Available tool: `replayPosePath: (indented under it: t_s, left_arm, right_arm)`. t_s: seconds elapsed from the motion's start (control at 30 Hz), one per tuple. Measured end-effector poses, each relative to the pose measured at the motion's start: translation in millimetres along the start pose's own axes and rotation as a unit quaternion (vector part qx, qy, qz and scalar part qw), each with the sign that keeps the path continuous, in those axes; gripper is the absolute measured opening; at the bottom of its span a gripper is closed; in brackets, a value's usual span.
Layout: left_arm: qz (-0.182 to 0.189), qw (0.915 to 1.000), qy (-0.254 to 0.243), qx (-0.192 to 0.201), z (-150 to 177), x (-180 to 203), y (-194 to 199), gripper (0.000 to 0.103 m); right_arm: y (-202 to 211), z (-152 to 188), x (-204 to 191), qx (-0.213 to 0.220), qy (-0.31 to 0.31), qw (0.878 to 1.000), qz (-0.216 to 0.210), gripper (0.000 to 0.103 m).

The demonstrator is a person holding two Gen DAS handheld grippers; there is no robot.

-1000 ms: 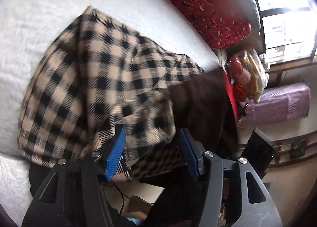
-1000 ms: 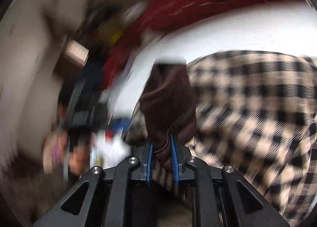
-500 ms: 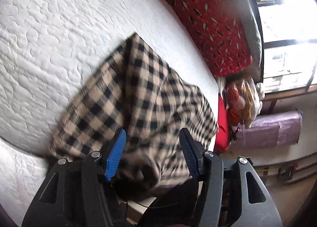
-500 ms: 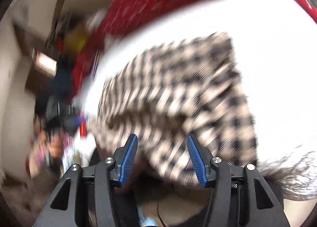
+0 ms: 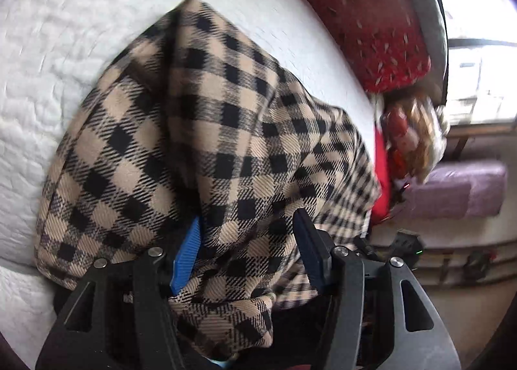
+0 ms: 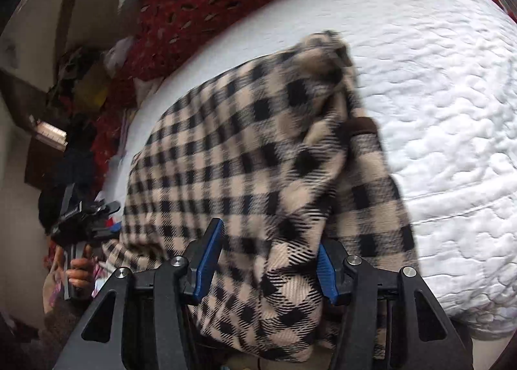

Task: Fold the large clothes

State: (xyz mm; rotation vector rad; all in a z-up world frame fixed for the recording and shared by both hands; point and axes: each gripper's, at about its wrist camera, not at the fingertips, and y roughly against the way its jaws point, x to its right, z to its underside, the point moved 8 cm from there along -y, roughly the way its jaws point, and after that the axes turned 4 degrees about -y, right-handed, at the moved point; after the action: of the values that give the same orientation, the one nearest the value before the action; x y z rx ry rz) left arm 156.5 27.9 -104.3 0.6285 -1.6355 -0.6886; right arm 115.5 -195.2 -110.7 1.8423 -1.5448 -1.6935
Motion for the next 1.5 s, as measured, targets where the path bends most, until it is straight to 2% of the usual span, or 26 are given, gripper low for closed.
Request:
replayPosePath:
  t_s: [0.03, 0.07, 0.1, 0.13, 0.23, 0.33, 0.43, 0.5, 0.57, 0.63, 0.7, 0.77, 0.87, 0.9, 0.93, 0.97, 1.03, 1.1, 1.13, 1.2, 1.23, 1.27, 1.3, 1.4, 1.43, 1.5]
  left_arm:
    - [-0.016, 0.9996, -0.02, 0.008, 0, 5, 0, 0.04]
    - [-0.022, 0.9992, -0.03, 0.014, 1, 8, 1, 0.007]
    - [-0.021, 0.999, -0.035, 0.017, 0, 11, 3, 0.002]
    - [-0.011, 0.9991, -0.032, 0.026, -3, 15, 8, 0.002]
    - [-0.006, 0.9962, -0.031, 0.081, -23, 18, 38, 0.002]
    - [-0.011, 0.9908, -0.041, 0.128, -54, 29, 69, 0.002]
    - [-0.037, 0.9864, -0.054, 0.15, -79, 36, 82, 0.001]
    - [-0.072, 0.9823, -0.062, 0.161, -93, 32, 81, 0.001]
    - [-0.114, 0.9786, -0.059, 0.161, -100, 20, 69, 0.001]
    - [-0.145, 0.9792, -0.035, 0.138, -103, -10, 56, 0.001]
    - [-0.137, 0.9844, 0.004, 0.11, -99, -33, 44, 0.001]
    - [-0.08, 0.991, 0.027, 0.104, -89, -39, 48, 0.001]
    - [-0.014, 0.9942, 0.008, 0.107, -68, -25, 62, 0.004]
    - [0.001, 0.9946, 0.002, 0.104, -62, -21, 64, 0.011]
    - [0.019, 0.9949, -0.005, 0.099, -54, -15, 65, 0.026]
    - [0.037, 0.9947, -0.011, 0.096, -43, -10, 64, 0.05]
    - [0.034, 0.9947, -0.017, 0.095, -31, -5, 56, 0.068]
    - [0.004, 0.9971, -0.022, 0.073, -21, -5, 34, 0.068]
    - [-0.006, 0.9984, -0.015, 0.054, -19, -10, 20, 0.067]
    - [-0.007, 0.9992, -0.004, 0.038, -12, -12, 6, 0.049]
    - [-0.011, 0.9991, -0.012, 0.038, -12, -9, 5, 0.025]
    - [-0.021, 0.9987, -0.023, 0.041, -12, -5, 8, 0.015]
    - [-0.026, 0.9981, -0.028, 0.048, -13, -2, 13, 0.014]
    - [-0.052, 0.9962, -0.034, 0.061, -16, 0, 24, 0.011]
    - [-0.071, 0.9949, -0.035, 0.062, -20, -1, 22, 0.01]
    - [-0.139, 0.9879, -0.036, 0.059, -19, -17, 15, 0.008]
  right_arm:
    - [0, 1, -4, 0.0, 0.013, 1.0, 0.002, 0.053]
    - [-1, 2, -5, -0.002, 0.025, 1.0, 0.012, 0.041]
    - [-2, 2, -7, -0.006, 0.036, 0.999, 0.019, 0.027]
    - [-1, 1, -9, -0.007, 0.044, 0.999, 0.02, 0.01]
    - [13, -12, -24, 0.01, 0.054, 0.999, -0.003, 0.009]
    - [36, -41, -50, 0.046, 0.071, 0.996, -0.027, 0.008]
    - [58, -78, -76, 0.096, 0.076, 0.991, -0.059, 0.008]
    - [62, -96, -78, 0.118, 0.066, 0.988, -0.07, 0.008]
    - [53, -106, -67, 0.119, 0.045, 0.99, -0.065, 0.008]
    - [34, -104, -41, 0.103, 0.011, 0.994, -0.048, 0.008]
    - [12, -94, -8, 0.08, -0.019, 0.997, -0.006, 0.008]
    - [-3, -80, 21, 0.052, -0.044, 0.997, 0.03, 0.014]
    - [9, -67, 28, 0.063, -0.062, 0.996, 0.008, 0.022]
    - [18, -63, 26, 0.07, -0.067, 0.995, -0.013, 0.028]
    - [24, -58, 26, 0.073, -0.071, 0.994, -0.029, 0.043]
    - [30, -55, 25, 0.078, -0.076, 0.993, -0.043, 0.054]
    - [35, -45, 21, 0.081, -0.077, 0.991, -0.068, 0.056]
    - [32, -33, 21, 0.065, -0.07, 0.993, -0.068, 0.056]
    - [28, -26, 26, 0.057, -0.064, 0.995, -0.055, 0.057]
    - [17, -18, 30, 0.042, -0.055, 0.997, -0.03, 0.054]
    - [19, -16, 28, 0.039, -0.047, 0.998, -0.028, 0.043]
    - [24, -14, 27, 0.039, -0.036, 0.998, -0.028, 0.012]
    - [30, -12, 21, 0.042, -0.017, 0.999, -0.028, 0.006]
    - [58, -14, 2, 0.078, 0.019, 0.996, -0.04, 0.005]
    - [66, -14, 2, 0.088, 0.018, 0.995, -0.04, 0.005]
    - [70, -9, 18, 0.09, 0.007, 0.996, -0.023, 0.005]
